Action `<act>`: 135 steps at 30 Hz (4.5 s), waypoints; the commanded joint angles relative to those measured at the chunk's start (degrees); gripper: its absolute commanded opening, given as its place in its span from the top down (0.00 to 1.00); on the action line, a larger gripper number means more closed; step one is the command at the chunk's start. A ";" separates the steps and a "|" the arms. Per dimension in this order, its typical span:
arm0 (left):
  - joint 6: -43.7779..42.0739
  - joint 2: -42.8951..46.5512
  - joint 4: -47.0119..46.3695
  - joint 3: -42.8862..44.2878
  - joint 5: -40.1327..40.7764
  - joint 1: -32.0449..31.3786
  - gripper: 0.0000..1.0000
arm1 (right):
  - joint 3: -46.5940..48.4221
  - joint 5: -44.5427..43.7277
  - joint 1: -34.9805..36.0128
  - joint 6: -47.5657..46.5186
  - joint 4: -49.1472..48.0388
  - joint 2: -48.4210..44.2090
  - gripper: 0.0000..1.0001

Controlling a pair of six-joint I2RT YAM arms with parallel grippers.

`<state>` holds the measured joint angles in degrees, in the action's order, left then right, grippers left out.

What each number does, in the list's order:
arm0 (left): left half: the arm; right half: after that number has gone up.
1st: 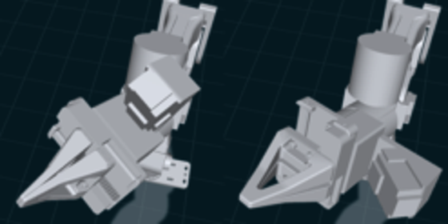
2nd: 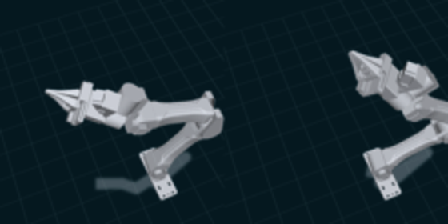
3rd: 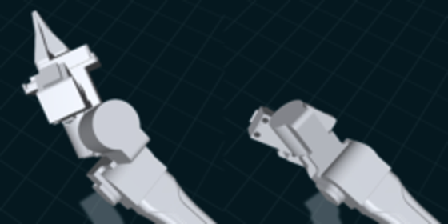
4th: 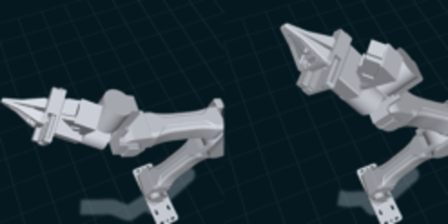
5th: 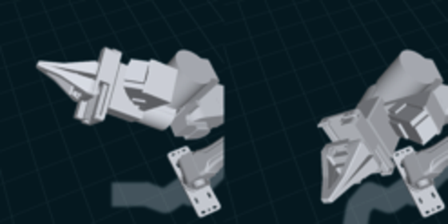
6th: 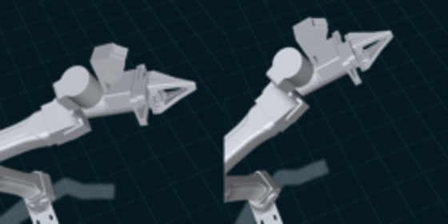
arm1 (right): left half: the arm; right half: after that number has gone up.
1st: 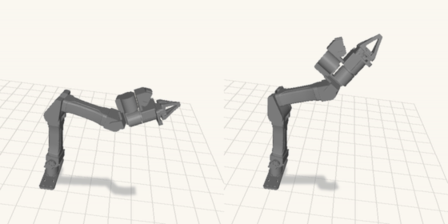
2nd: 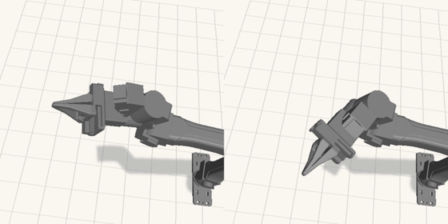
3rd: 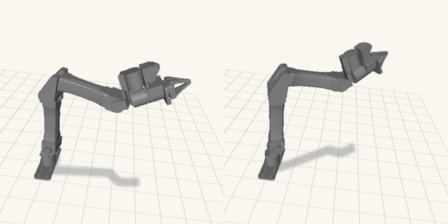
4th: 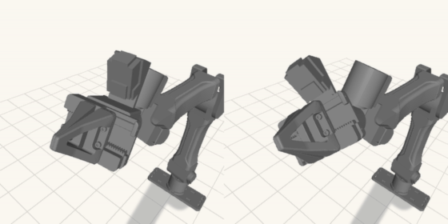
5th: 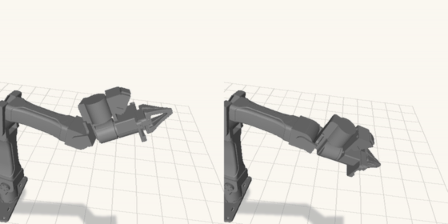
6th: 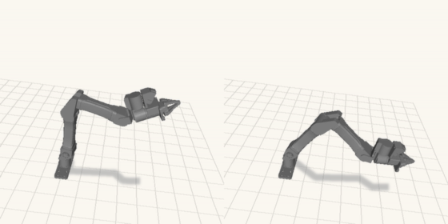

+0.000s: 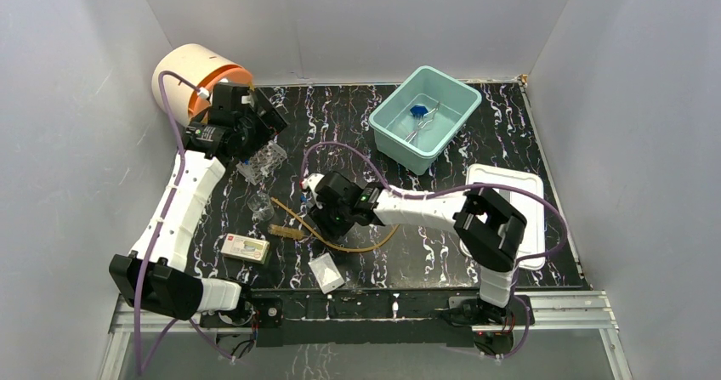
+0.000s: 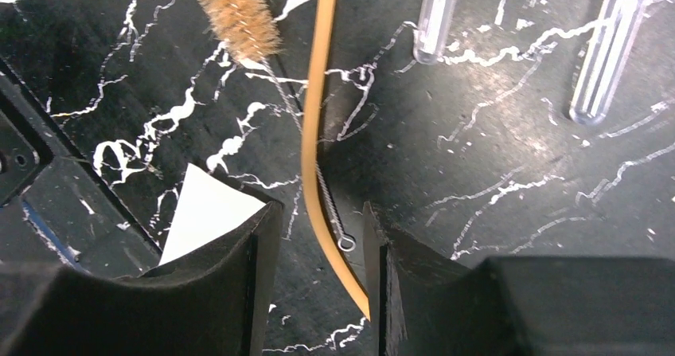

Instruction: Organize the chemistry lab equipment

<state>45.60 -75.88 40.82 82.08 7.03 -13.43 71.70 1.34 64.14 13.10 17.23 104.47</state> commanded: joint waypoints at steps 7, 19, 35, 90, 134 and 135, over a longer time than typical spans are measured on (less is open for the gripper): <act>1.28 2.18 5.79 2.55 11.96 0.69 0.08 | 6.41 0.58 1.86 -0.77 1.56 4.16 0.51; -0.97 2.77 6.82 4.08 16.18 0.81 0.07 | 10.04 1.03 2.24 -2.30 4.70 9.16 0.57; -2.10 2.49 5.68 3.63 14.98 0.73 0.07 | 10.13 -0.62 2.53 -3.23 5.10 7.29 0.84; -5.01 1.96 0.49 2.51 4.60 0.77 0.07 | 35.87 -16.67 -34.47 -6.99 -1.00 -14.11 1.00; -5.71 2.15 0.38 0.80 4.05 0.77 0.07 | 27.07 -7.01 -43.24 16.56 -5.28 12.73 0.97; -5.77 2.14 0.39 0.80 4.05 0.77 0.07 | 27.54 -6.64 -43.22 16.46 -5.28 13.25 0.95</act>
<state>40.86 -74.94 40.95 82.96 11.14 -12.86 94.26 -6.85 21.04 28.80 14.57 117.14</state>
